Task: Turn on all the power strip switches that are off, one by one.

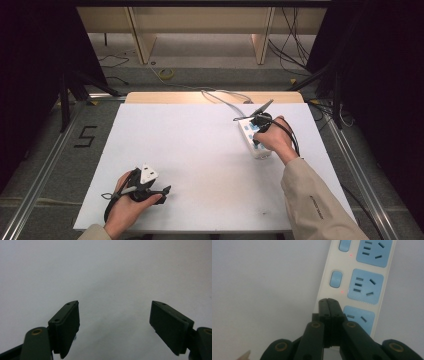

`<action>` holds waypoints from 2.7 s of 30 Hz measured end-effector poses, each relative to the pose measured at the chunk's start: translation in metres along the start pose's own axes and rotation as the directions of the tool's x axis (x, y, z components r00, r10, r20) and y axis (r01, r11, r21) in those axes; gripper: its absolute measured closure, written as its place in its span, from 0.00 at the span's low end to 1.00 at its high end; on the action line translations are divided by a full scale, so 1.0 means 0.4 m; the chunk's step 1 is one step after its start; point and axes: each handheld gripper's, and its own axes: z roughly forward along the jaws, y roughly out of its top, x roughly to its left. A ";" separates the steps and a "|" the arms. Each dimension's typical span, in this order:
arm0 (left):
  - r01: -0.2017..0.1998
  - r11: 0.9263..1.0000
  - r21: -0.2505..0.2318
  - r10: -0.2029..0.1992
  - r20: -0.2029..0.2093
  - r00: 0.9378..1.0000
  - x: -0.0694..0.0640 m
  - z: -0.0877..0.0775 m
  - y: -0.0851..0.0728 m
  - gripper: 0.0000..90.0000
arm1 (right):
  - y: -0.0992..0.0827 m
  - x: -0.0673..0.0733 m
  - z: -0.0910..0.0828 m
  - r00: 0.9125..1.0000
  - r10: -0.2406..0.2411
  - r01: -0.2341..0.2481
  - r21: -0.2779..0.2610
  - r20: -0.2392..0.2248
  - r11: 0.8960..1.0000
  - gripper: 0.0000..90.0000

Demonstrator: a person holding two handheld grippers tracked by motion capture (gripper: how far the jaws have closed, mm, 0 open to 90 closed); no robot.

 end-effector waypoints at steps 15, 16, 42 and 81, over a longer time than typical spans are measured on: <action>0.000 1.000 0.000 0.000 -0.001 1.000 -0.001 0.000 0.000 0.27 | 0.002 0.004 0.009 1.000 -0.003 0.003 0.004 0.009 1.000 1.00; 0.000 1.000 0.000 0.000 -0.002 1.000 -0.001 0.001 0.000 0.27 | 0.002 0.005 0.009 1.000 -0.003 0.003 0.004 0.010 1.000 1.00; -0.006 1.000 0.002 0.006 -0.003 1.000 -0.003 -0.001 0.002 0.27 | 0.001 -0.001 0.014 1.000 0.007 -0.007 0.006 -0.006 1.000 1.00; -0.007 1.000 0.008 0.007 -0.006 1.000 -0.002 0.001 0.000 0.26 | -0.006 0.007 0.005 1.000 -0.003 0.004 -0.066 0.008 0.998 1.00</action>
